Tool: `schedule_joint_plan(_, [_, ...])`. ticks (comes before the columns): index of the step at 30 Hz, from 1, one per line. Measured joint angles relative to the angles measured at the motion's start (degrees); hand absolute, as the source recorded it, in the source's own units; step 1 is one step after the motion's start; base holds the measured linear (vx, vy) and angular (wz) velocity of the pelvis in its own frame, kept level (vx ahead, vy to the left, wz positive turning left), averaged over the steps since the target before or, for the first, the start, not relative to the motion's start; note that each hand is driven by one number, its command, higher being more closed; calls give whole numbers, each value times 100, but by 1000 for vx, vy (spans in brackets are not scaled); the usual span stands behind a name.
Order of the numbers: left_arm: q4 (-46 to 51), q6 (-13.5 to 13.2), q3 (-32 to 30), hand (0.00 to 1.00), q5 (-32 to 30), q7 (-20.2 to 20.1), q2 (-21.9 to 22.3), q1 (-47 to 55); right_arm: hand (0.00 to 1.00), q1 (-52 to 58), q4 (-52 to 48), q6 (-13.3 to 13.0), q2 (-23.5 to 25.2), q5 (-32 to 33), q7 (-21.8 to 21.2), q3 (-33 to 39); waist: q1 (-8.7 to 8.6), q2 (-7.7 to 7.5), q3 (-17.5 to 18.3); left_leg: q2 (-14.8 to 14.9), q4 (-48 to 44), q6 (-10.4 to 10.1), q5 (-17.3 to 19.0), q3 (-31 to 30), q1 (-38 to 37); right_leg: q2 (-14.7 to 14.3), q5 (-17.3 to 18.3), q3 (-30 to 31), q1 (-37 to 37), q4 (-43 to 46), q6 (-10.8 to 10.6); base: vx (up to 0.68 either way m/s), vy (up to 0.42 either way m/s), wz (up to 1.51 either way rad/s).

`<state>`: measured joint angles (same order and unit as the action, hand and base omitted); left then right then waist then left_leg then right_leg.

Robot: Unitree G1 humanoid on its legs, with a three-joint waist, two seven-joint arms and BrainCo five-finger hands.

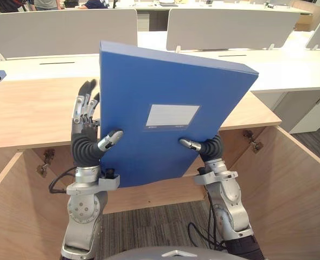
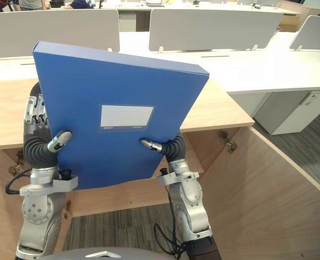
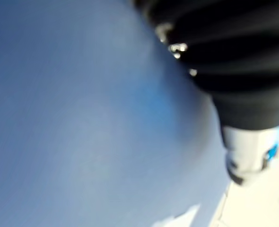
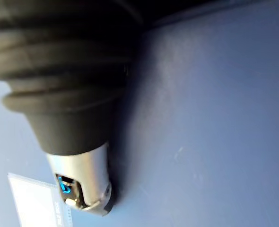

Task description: Walk over to the cabinet, pick up the folder, carry it to the office cabinet, place the folder inside the office cabinet, then close the office cabinet door

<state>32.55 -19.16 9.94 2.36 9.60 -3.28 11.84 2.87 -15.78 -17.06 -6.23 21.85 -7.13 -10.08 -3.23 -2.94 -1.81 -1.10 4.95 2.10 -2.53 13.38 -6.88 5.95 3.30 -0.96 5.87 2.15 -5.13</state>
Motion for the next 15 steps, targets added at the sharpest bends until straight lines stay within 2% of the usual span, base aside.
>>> schedule_joint_plan(5, [-8,1,-168,0,280,-194,3,345,100,53,-21,0,210,-200,51,313,14,-1,14,-1,-1,-24,-58,-130,63,3,-1,-140,4,-6,0,-8,-15,14])
schedule_joint_plan(8, [-20,2,-222,0,559,-423,16,544,100,53,-26,0,245,-273,244,550,82,0,16,-1,-1,-13,-74,-179,68,4,-2,-182,20,-2,0,-15,-12,8])
schedule_joint_plan(15, [-505,89,-443,0,651,-633,116,895,100,53,-251,1,248,-493,289,847,148,10,23,1,1,-16,-102,-256,90,9,0,-281,37,3,12,-21,-7,6])
